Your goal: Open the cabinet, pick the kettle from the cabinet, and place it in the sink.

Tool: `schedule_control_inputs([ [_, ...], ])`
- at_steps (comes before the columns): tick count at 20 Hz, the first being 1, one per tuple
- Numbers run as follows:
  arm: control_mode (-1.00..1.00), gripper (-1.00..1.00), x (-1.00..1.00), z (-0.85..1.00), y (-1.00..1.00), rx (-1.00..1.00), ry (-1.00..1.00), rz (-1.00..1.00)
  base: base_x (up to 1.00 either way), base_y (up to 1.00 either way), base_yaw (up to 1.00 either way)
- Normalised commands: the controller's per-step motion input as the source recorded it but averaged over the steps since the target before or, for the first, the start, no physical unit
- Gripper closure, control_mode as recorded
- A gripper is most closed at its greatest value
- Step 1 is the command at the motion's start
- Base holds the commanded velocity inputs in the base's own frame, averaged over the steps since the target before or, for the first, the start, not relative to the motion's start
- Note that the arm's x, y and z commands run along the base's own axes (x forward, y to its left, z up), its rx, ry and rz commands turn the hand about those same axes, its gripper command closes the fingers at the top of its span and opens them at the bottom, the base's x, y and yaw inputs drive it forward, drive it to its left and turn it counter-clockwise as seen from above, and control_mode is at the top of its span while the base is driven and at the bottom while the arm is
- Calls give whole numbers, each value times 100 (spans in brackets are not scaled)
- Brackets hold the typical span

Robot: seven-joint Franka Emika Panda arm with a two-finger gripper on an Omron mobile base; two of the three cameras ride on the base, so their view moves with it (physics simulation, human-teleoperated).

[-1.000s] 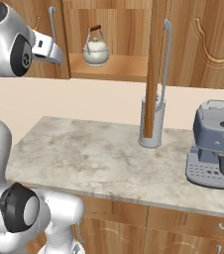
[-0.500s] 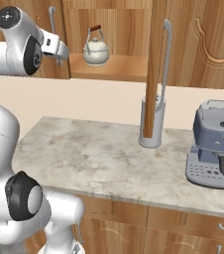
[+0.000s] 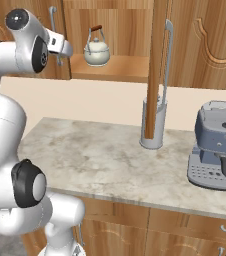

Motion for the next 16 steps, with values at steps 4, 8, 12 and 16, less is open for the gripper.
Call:
schedule_control_inputs([
  [4, -100, -100, 34, 7, 6, 0, 0, 0, 0, 0, 0],
  [8, -100, -100, 32, 8, 1, 0, 0, 0, 0, 0, 0],
  [12, -100, -100, 31, 9, 0, 0, 0, 0, 0, 0, 0],
  [16, -100, -100, 29, 6, 10, 0, 0, 0, 0, 0, 0],
])
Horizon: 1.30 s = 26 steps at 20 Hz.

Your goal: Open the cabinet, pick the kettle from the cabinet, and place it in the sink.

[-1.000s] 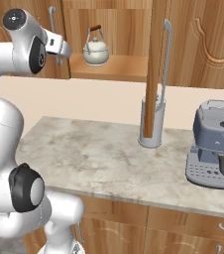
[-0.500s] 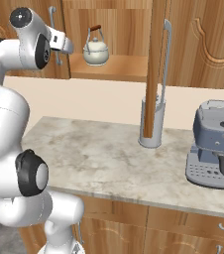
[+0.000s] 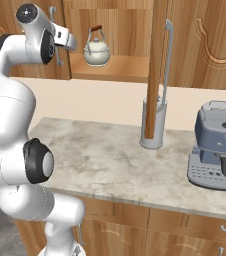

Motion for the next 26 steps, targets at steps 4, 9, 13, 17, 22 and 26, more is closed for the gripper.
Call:
schedule_control_inputs([
  [4, -100, -100, 30, 4, 12, 0, 0, 0, 0, 0, 0],
  [9, -100, 100, 27, 1, 12, 0, 0, 0, 0, 0, 0],
  [13, -100, 100, 22, 0, 11, 0, 0, 0, 0, 0, 0],
  [17, -100, 100, 17, 0, 16, -1, -2, 0, 0, 0, 0],
  [22, -100, 100, 10, 0, 21, -3, -1, -5, 0, 0, 0],
  [26, -100, 100, 8, 3, 21, -6, -1, -11, 0, 0, 0],
])
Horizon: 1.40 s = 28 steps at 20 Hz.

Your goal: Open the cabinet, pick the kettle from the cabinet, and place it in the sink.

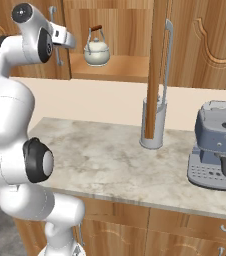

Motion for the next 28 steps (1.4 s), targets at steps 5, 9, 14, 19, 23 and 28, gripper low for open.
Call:
schedule_control_inputs([
  [5, -100, 100, 11, 5, 20, -4, 0, -10, 0, 0, 0],
  [9, -100, 100, 6, 5, 17, 0, 0, -8, 0, 0, 0],
  [14, -100, 100, 8, 2, 15, 0, 0, -9, 0, 0, 0],
  [19, -100, 100, 4, 0, 6, 6, 0, -1, 0, 0, 0],
  [23, -100, 100, -11, -2, 14, 14, 0, 7, 0, 0, 0],
  [28, -100, 100, -18, -6, 21, 12, -1, 12, 0, 0, 0],
])
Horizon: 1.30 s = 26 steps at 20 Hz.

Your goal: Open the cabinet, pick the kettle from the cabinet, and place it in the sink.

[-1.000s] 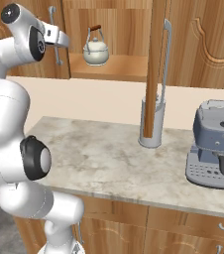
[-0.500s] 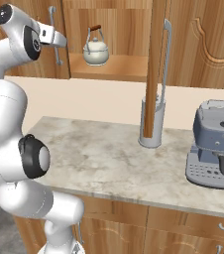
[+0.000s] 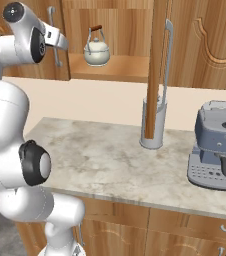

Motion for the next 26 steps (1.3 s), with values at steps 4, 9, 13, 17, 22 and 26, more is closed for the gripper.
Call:
schedule_control_inputs([
  [4, -100, 100, -17, -7, 30, 7, -4, 11, 0, 0, 0],
  [9, -100, 100, -22, -7, 37, 2, -5, 10, 0, 0, 0],
  [13, -100, 100, -29, -6, 40, 0, -5, 9, 0, 0, 0],
  [17, -100, 100, -33, -1, 35, 0, -2, 8, 0, 0, 0],
  [22, -100, 100, -36, 0, 34, 0, 0, 6, 0, 0, 0],
  [26, -100, 100, -37, 0, 38, 0, 0, 5, 0, 0, 0],
])
